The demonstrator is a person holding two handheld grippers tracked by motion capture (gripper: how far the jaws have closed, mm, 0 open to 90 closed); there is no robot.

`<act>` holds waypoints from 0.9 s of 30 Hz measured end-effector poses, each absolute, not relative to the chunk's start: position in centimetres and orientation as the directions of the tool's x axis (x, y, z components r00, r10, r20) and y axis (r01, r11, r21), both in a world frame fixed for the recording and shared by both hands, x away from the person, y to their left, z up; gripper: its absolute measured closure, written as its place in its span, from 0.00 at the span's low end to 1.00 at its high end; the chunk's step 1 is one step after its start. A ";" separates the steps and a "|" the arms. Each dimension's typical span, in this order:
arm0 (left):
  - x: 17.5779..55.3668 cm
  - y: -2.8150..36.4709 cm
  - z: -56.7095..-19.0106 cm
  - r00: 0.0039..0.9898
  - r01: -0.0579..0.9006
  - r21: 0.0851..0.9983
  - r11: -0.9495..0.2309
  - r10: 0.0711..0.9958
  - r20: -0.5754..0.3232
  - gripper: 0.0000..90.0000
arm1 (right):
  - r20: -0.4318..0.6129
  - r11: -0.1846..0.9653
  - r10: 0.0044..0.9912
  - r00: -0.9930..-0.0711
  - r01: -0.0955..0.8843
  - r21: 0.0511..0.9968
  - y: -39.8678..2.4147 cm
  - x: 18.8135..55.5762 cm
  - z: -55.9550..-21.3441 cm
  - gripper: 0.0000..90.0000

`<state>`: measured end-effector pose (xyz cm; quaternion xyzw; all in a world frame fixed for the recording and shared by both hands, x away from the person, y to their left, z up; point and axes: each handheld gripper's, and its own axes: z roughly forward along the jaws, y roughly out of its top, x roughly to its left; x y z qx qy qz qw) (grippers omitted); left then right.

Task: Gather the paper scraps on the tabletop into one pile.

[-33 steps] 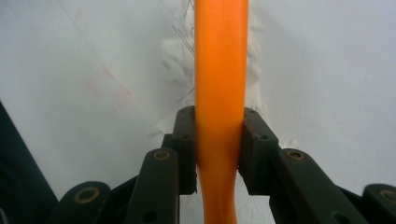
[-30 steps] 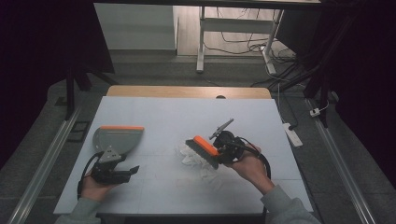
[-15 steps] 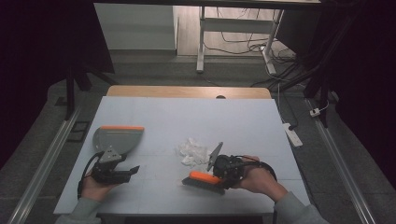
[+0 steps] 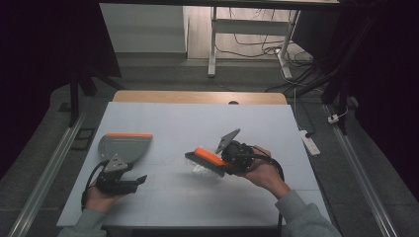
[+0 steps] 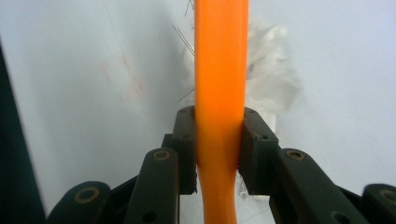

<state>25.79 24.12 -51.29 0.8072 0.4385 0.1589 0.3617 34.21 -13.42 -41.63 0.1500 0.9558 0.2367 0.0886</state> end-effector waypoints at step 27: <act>25.8 23.9 -51.2 0.574 0.588 0.724 -0.360 0.817 -0.060 0.34 | 0.115 0.475 0.790 -0.603 0.719 0.507 -17.5 37.0 -44.6 0.78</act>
